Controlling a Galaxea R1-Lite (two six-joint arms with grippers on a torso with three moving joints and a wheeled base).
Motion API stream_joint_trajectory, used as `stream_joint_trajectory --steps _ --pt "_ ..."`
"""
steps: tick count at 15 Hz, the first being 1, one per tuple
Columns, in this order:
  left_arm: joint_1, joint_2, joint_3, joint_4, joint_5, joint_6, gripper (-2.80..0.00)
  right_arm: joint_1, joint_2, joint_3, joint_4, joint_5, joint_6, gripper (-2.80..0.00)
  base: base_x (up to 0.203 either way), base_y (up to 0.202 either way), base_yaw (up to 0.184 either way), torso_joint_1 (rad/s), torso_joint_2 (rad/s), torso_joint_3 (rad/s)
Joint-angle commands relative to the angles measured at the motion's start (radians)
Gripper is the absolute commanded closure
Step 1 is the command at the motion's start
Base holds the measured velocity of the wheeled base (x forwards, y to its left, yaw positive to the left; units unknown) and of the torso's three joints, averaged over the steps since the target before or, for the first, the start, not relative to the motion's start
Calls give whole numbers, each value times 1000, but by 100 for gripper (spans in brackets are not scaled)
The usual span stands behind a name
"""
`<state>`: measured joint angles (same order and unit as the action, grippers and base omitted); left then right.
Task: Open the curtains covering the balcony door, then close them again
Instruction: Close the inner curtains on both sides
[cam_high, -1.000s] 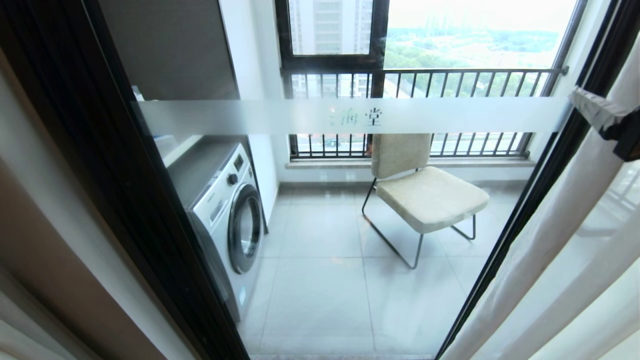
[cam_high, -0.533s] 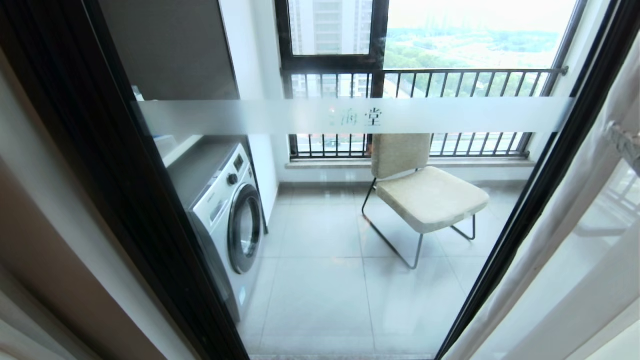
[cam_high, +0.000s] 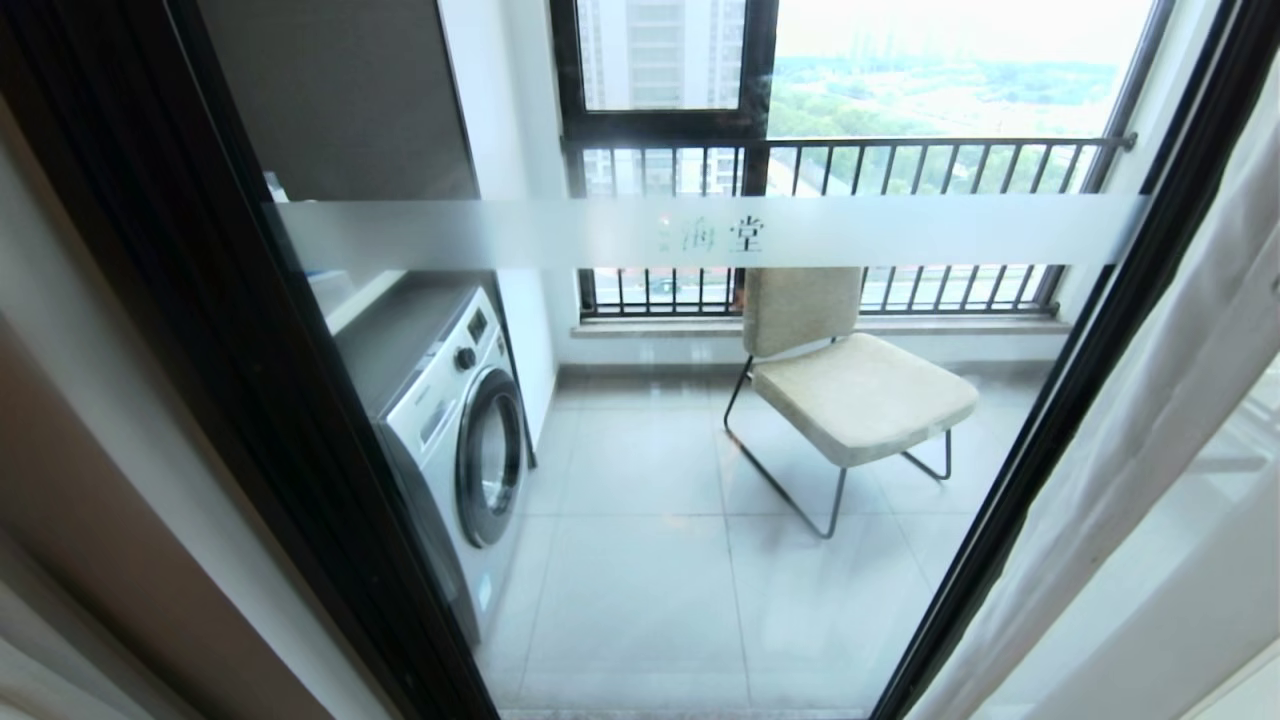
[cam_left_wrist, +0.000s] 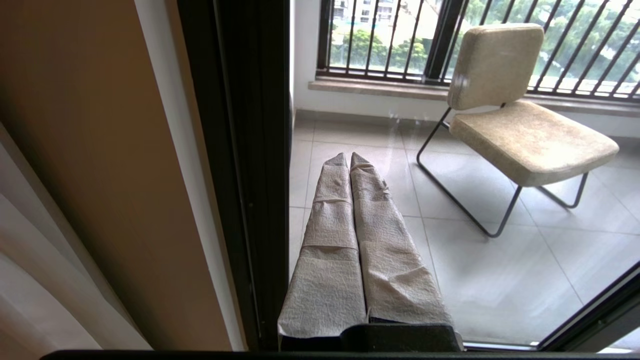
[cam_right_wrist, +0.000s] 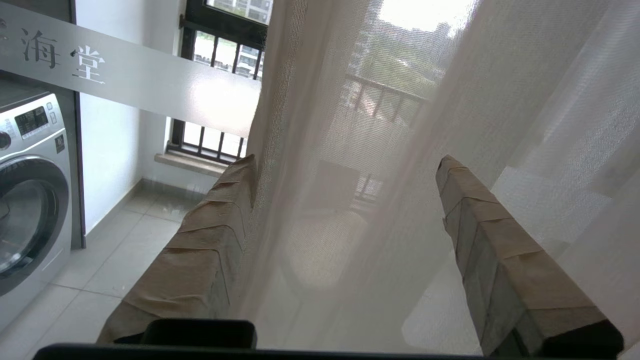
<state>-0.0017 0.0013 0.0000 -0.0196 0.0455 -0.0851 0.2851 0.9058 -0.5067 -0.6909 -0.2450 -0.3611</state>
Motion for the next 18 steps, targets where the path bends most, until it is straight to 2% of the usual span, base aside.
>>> stream_joint_trajectory --steps 1,10,14,16,18 --pt "0 0 0 0 1 -1 0 0 -16 10 -7 -2 -2 0 0 0 0 0 0 0" --pt "0 0 0 0 1 -1 0 5 -194 143 31 1 -2 0 0 0 0 0 0 0" --pt "0 0 0 0 1 -1 0 24 -400 173 254 1 3 0 0 0 0 0 0 0" --pt "0 0 0 0 1 -1 0 -8 -464 176 361 2 36 0 0 0 0 0 0 0" --pt "0 0 0 0 1 -1 0 -61 -480 182 393 3 67 0 0 0 0 0 0 0"
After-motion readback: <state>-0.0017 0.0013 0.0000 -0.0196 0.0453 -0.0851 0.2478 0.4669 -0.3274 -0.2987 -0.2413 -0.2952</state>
